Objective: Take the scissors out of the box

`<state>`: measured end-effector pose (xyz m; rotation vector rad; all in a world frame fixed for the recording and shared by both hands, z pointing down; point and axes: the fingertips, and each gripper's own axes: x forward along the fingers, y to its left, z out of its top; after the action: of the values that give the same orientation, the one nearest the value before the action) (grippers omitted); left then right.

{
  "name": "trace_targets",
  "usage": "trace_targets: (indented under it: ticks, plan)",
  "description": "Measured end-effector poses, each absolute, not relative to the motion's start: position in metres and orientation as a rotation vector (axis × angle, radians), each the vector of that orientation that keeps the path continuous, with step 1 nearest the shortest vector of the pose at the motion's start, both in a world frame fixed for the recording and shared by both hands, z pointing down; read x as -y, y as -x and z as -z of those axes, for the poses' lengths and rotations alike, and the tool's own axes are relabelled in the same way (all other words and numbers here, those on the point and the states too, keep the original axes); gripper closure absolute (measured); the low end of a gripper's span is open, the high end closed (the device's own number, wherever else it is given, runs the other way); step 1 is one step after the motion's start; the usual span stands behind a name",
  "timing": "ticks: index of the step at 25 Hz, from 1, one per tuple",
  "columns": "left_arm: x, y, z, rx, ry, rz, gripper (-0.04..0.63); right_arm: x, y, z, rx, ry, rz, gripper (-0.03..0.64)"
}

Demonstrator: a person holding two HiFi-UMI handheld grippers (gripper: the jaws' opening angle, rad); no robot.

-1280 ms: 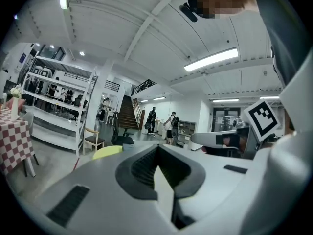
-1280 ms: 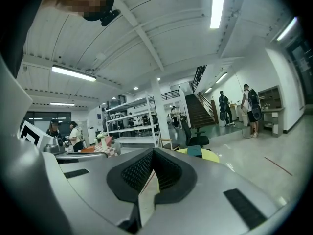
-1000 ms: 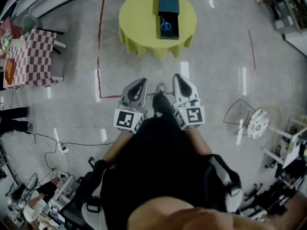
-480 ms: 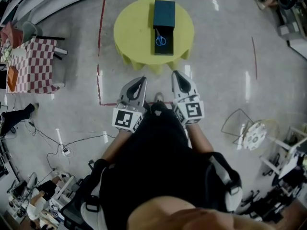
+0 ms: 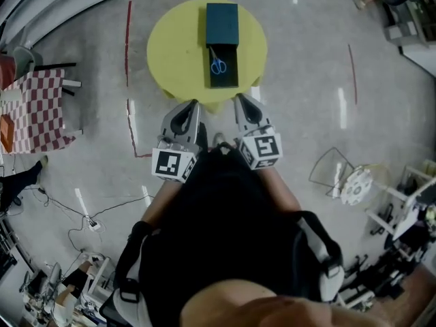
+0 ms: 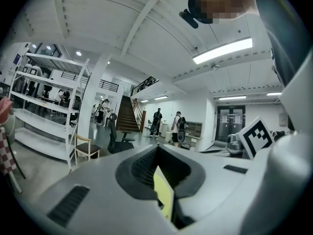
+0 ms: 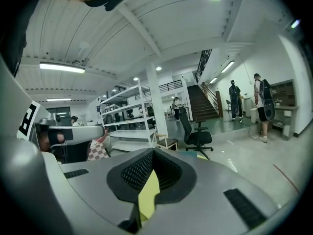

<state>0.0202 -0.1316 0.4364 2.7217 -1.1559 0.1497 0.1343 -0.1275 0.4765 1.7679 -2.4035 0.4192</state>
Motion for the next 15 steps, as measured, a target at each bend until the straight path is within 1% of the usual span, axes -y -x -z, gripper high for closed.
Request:
trace_targets:
  ticks: [8,15]
  plan:
    - [0.211,-0.039,-0.434,1.070,-2.708,-0.108,0.598,0.194,-0.147,-0.514,2.287,-1.818,-0.531,0.618]
    - [0.260,-0.037,-0.453,0.997,-2.680,-0.148,0.598,0.246,-0.143,-0.586,2.155,-1.750,-0.643,0.618]
